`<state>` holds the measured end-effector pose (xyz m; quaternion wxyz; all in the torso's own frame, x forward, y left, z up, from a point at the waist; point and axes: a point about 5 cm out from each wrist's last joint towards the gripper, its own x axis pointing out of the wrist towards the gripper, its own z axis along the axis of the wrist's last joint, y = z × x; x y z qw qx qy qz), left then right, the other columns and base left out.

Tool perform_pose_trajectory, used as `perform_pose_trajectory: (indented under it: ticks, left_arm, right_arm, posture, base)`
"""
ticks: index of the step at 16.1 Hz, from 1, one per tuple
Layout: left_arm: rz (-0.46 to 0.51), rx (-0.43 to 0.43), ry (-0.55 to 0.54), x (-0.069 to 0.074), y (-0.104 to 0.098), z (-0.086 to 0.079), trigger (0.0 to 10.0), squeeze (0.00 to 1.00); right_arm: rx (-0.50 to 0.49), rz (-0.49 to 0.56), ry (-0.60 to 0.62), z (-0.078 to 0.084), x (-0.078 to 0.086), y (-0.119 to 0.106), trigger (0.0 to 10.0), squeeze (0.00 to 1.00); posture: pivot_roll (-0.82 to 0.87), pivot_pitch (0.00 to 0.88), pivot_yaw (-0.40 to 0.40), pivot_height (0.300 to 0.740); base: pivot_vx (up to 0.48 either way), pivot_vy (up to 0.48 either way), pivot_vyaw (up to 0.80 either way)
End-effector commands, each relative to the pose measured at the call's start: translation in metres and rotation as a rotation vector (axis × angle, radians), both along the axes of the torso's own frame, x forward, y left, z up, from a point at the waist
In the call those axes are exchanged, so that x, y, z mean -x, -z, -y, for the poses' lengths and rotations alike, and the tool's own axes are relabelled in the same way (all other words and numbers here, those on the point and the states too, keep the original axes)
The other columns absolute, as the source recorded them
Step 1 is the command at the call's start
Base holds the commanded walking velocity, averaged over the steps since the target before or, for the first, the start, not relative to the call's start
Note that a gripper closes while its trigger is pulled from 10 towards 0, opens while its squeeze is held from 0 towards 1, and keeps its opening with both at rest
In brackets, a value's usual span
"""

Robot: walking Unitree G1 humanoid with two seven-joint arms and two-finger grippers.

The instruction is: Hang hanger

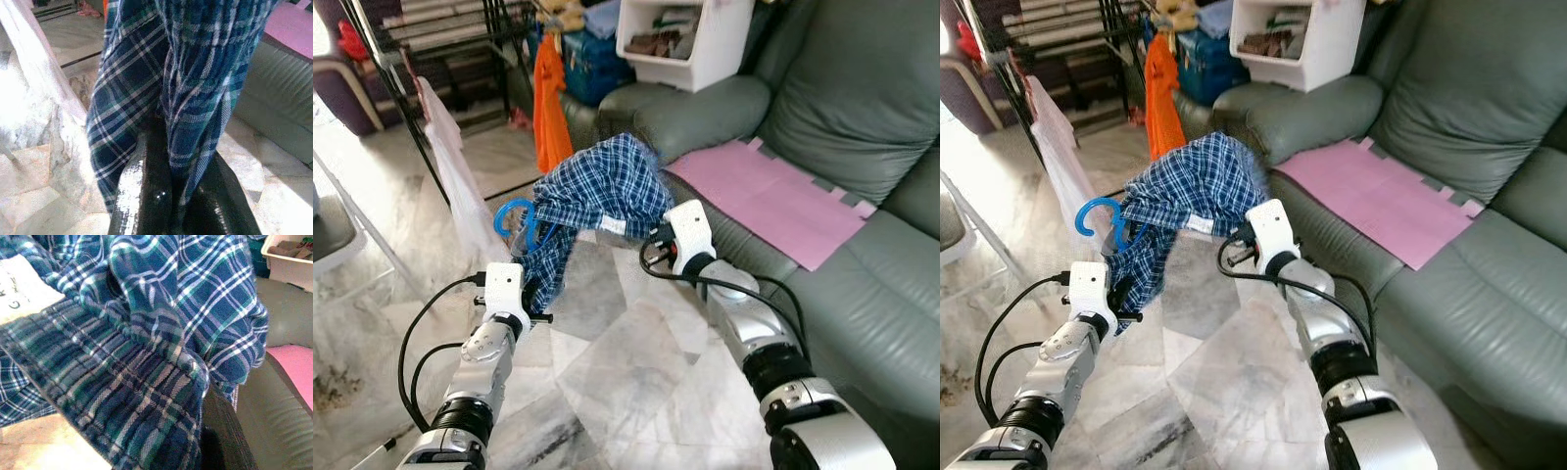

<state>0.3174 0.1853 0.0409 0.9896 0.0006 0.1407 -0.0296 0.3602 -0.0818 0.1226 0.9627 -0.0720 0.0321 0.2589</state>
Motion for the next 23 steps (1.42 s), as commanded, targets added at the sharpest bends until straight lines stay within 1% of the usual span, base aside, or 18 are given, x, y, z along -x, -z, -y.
perform_pose_trajectory:
  ticks: [1, 3, 6, 7, 10, 14, 16, 18, 19, 20, 21, 22, 23]
  left_arm:
    - [0.094, 0.048, -0.098, -0.012, -0.023, -0.011, 10.0, 0.00]
    - [0.091, 0.050, -0.101, -0.011, -0.021, -0.009, 10.0, 0.00]
    - [0.085, 0.043, -0.117, -0.010, -0.019, -0.012, 10.0, 0.00]
    - [0.083, 0.040, -0.122, -0.010, -0.019, -0.013, 10.0, 0.00]
    - [0.068, 0.018, -0.155, -0.008, -0.017, -0.017, 10.0, 0.00]
    - [0.060, -0.006, -0.172, -0.006, -0.015, -0.020, 10.0, 0.00]
    - [0.058, -0.049, -0.204, -0.006, -0.015, -0.023, 10.0, 0.00]
    - [0.047, -0.063, -0.224, -0.007, -0.014, -0.024, 10.0, 0.00]
    - [0.044, -0.072, -0.190, -0.007, -0.014, -0.022, 10.0, 0.00]
    - [0.064, -0.082, -0.101, -0.006, -0.016, -0.017, 10.0, 0.00]
    - [0.101, -0.158, 0.104, -0.001, -0.017, -0.008, 10.0, 0.00]
    - [0.096, -0.230, 0.209, 0.005, -0.014, -0.006, 10.0, 0.00]
    - [0.098, -0.234, 0.225, 0.005, -0.013, -0.005, 10.0, 0.00]
  right_arm:
    - [0.021, -0.037, 0.046, 0.013, 0.002, 0.011, 10.0, 0.00]
    - [0.021, -0.027, 0.040, 0.012, 0.002, 0.011, 10.0, 0.00]
    - [0.025, -0.023, 0.018, 0.010, 0.004, 0.012, 10.0, 0.00]
    - [0.021, -0.027, 0.016, 0.009, 0.004, 0.012, 10.0, 0.00]
    - [0.015, -0.031, 0.014, 0.011, 0.005, 0.013, 10.0, 0.00]
    - [0.021, -0.032, 0.017, 0.014, 0.005, 0.014, 10.0, 0.00]
    - [0.024, -0.031, 0.018, 0.016, 0.005, 0.014, 10.0, 0.00]
    - [0.036, -0.020, 0.025, 0.019, 0.005, 0.014, 10.0, 0.00]
    - [0.052, 0.007, 0.056, 0.025, 0.002, 0.010, 10.0, 0.00]
    - [0.062, 0.043, 0.114, 0.036, -0.003, 0.003, 10.0, 0.00]
    - [0.089, 0.127, 0.252, 0.061, -0.017, -0.019, 10.0, 0.00]
    - [0.110, 0.195, 0.359, 0.080, -0.027, -0.039, 10.0, 0.00]
    - [0.113, 0.207, 0.376, 0.083, -0.028, -0.043, 10.0, 0.00]
  posture:
    - [-0.09, 0.000, 0.034, 0.740]
    - [-0.10, 0.000, 0.034, 0.740]
    - [-0.10, 0.000, 0.034, 0.740]
    - [-0.10, 0.000, 0.034, 0.740]
    - [-0.09, 0.000, 0.033, 0.740]
    - [-0.09, 0.000, 0.034, 0.740]
    - [-0.09, 0.000, 0.035, 0.740]
    - [-0.09, 0.000, 0.035, 0.740]
    - [-0.09, 0.000, 0.036, 0.740]
    - [-0.09, 0.000, 0.038, 0.740]
    - [-0.09, 0.000, 0.041, 0.740]
    - [-0.08, 0.000, 0.041, 0.740]
    - [-0.08, 0.000, 0.042, 0.740]
  base:
    - [0.337, 0.000, 0.00]
    - [0.337, 0.000, 0.00]
    - [0.330, 0.000, 0.73]
    - [0.307, 0.000, 0.00]
    - [0.265, 0.401, 0.00]
    - [0.000, 0.000, 0.00]
    - [0.000, 0.000, 0.00]
    - [0.000, 0.000, 0.00]
    - [0.000, 0.000, 0.00]
    - [0.000, 0.000, 0.00]
    - [0.000, 0.000, 0.00]
    - [0.000, 0.000, 0.00]
    - [0.000, 0.000, 0.00]
